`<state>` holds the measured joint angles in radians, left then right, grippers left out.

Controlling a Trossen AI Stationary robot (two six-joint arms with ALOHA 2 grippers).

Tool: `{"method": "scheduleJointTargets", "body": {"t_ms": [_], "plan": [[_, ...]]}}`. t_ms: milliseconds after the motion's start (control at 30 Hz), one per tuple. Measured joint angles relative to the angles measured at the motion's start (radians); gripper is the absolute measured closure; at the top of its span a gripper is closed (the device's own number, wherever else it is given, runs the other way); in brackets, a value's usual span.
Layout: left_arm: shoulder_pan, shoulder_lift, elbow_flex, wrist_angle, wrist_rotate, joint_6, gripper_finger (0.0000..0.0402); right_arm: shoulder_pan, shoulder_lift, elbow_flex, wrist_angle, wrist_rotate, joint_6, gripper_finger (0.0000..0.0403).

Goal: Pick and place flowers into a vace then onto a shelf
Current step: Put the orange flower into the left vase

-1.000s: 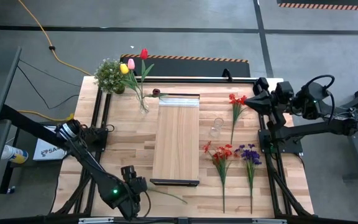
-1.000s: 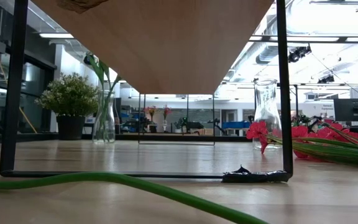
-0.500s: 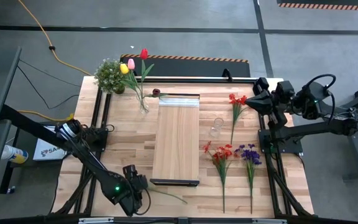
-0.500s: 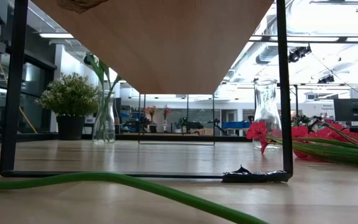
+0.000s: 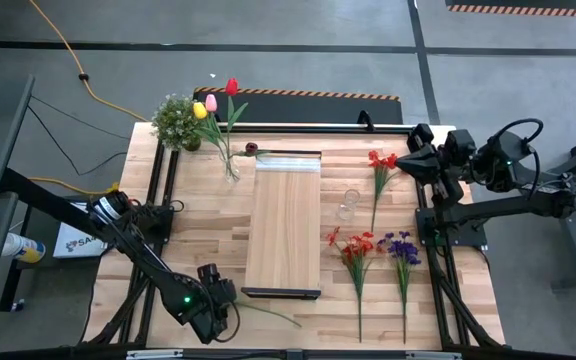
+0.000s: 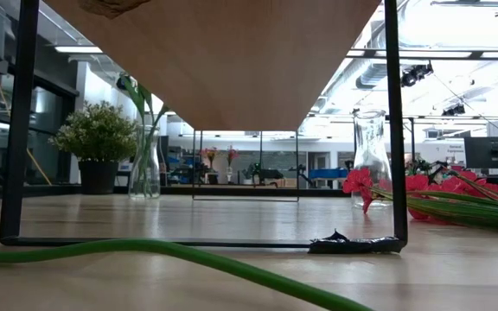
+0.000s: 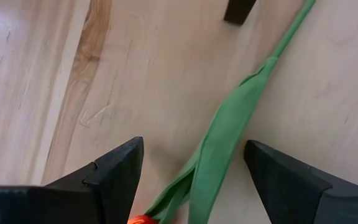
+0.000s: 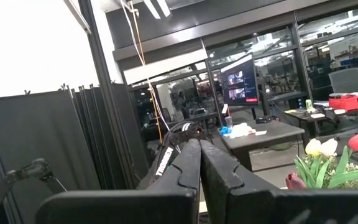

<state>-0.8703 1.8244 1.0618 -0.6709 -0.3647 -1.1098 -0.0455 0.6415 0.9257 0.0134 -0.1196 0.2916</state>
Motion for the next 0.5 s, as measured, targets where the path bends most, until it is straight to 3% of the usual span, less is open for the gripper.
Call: {"method": "scheduleJointTargets", "body": {"t_ms": [500], "plan": [[0.000, 0.003, 0.000, 0.018, -0.012, 0.007, 0.0080, 0.000, 0.000, 0.000, -0.001, 0.000, 0.000, 0.0402]]}}
